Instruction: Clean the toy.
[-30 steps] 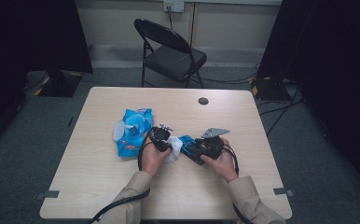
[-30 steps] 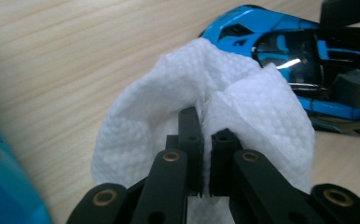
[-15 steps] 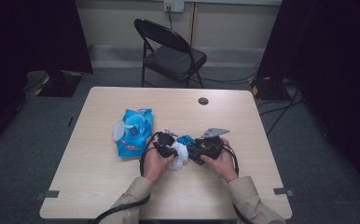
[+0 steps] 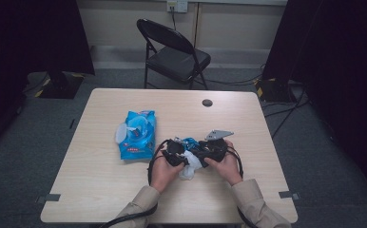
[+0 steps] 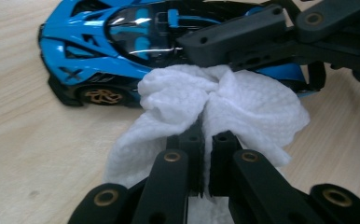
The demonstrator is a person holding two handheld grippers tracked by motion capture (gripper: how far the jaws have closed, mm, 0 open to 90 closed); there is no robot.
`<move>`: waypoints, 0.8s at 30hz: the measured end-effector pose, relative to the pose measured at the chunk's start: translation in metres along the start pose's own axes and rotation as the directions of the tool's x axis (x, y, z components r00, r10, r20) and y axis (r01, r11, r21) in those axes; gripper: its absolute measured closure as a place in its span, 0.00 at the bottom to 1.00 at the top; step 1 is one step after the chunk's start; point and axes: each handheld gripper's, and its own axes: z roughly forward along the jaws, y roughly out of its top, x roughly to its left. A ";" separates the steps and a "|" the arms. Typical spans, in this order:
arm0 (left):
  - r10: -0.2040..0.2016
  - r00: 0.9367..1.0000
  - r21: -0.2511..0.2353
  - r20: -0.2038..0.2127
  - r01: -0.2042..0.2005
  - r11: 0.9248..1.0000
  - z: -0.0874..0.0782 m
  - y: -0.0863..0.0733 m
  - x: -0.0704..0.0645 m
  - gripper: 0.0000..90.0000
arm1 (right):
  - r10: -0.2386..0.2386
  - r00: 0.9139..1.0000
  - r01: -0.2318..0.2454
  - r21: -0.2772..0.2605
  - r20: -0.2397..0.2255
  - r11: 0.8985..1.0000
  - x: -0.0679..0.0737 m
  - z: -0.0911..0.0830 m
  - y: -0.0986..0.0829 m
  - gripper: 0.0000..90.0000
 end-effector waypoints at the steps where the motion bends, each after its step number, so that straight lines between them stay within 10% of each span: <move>1: 0.004 1.000 -0.002 -0.002 -0.004 1.000 0.001 0.000 -0.002 0.97 | 0.000 1.000 0.000 0.000 0.000 1.000 0.000 0.000 0.000 0.53; 24: 0.072 0.996 0.015 0.056 -0.073 0.997 0.008 -0.002 -0.029 0.97 | 0.001 1.000 -0.001 0.000 0.001 1.000 0.000 0.000 0.000 0.53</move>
